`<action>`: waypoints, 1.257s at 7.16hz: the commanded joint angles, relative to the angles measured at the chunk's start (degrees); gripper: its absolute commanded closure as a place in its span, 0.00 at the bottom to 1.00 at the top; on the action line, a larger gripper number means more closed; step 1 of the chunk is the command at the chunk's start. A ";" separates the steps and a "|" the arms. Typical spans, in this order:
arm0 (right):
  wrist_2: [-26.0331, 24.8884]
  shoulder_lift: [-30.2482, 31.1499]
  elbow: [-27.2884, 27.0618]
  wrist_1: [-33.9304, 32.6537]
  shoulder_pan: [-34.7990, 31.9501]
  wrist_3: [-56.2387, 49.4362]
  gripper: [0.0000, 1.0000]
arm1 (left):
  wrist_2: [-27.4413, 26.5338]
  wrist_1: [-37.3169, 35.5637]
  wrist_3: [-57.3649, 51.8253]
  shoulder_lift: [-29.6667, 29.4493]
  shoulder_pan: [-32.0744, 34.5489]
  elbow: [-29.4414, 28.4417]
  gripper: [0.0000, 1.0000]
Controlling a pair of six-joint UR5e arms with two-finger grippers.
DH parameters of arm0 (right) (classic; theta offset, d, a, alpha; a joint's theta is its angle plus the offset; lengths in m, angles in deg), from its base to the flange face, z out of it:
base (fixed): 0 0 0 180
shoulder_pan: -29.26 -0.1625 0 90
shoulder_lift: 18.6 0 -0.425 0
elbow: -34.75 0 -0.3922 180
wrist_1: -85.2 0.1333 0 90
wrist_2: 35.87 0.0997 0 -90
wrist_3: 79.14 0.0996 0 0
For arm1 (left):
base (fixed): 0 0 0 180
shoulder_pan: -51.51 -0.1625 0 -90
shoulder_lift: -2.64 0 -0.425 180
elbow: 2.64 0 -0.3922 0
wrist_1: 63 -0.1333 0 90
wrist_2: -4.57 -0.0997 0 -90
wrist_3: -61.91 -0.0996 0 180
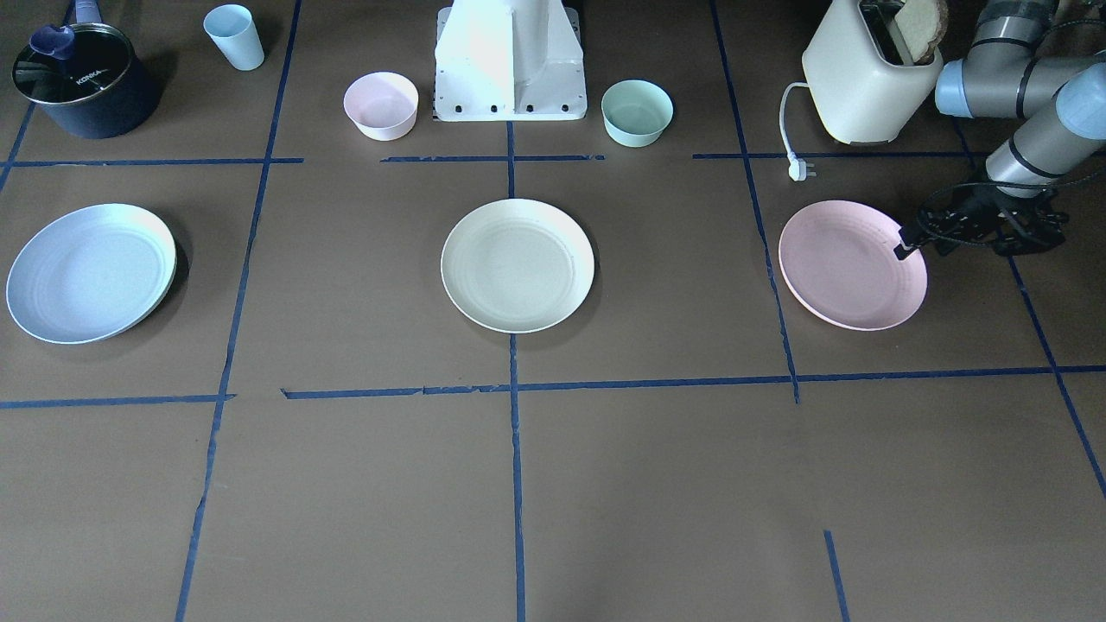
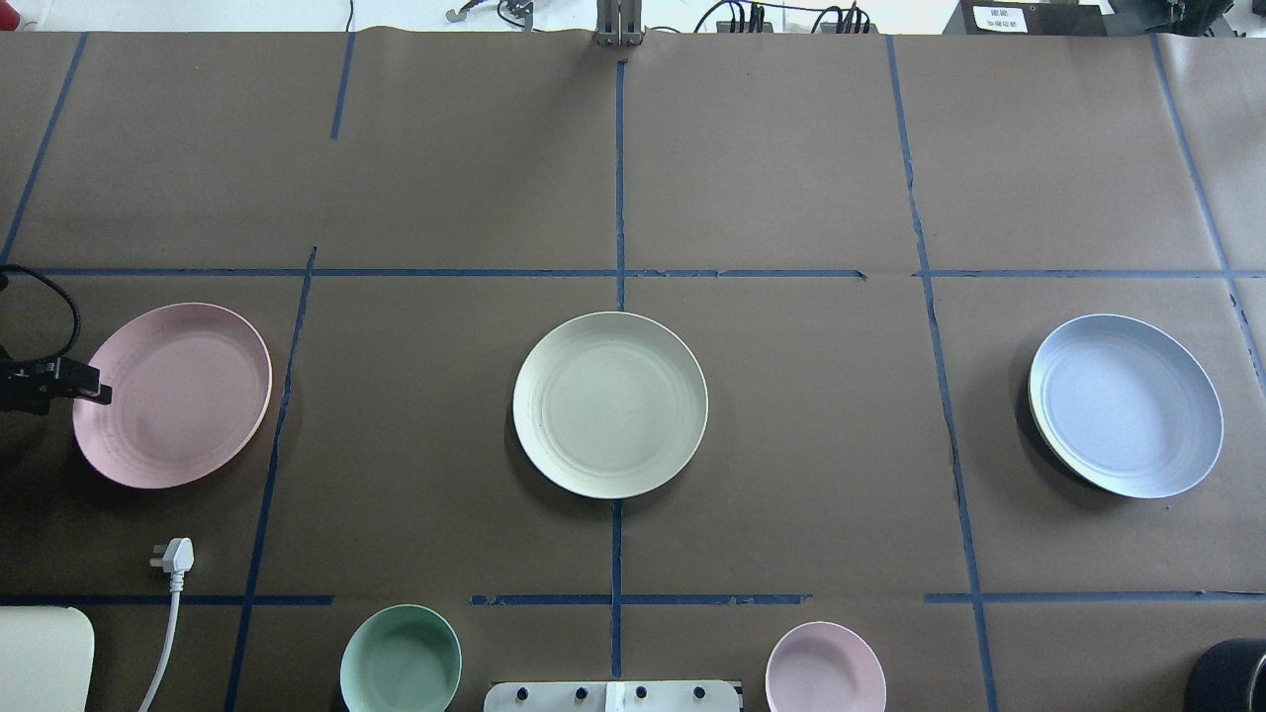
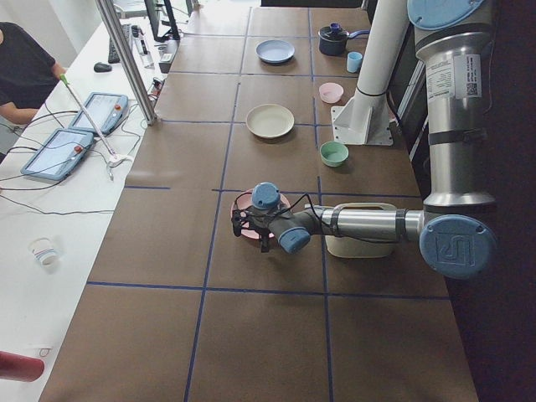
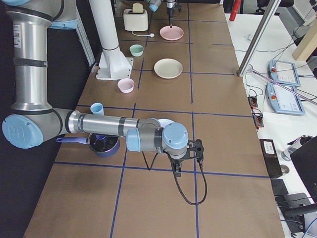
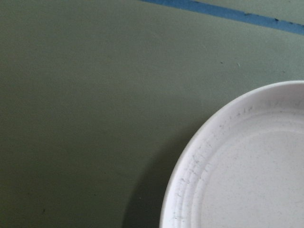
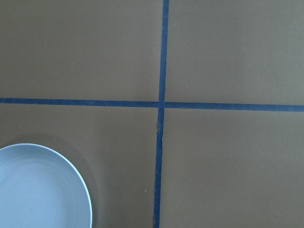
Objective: Stack three plates with pink and blue
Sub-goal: 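Move the left gripper to the pink plate's rim and grasp it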
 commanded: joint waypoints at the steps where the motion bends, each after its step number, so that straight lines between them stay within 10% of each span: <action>1: 0.06 -0.06 -0.01 -0.01 0.01 0.11 0.00 | 0.07 0.03 0.08 -0.18 -0.53 -0.26 0.28; 3: 0.06 -0.32 -0.01 -0.01 0.01 0.11 0.00 | -0.11 0.11 -0.01 -0.09 -0.62 -0.17 0.74; 5: 0.75 -0.24 0.08 0.07 0.01 0.11 0.00 | 0.15 0.12 0.17 0.00 -0.62 -0.17 0.98; 9: 1.55 -0.15 -0.01 0.07 0.01 0.37 0.00 | 15.24 -3.90 -0.44 -0.43 10.85 1.84 1.00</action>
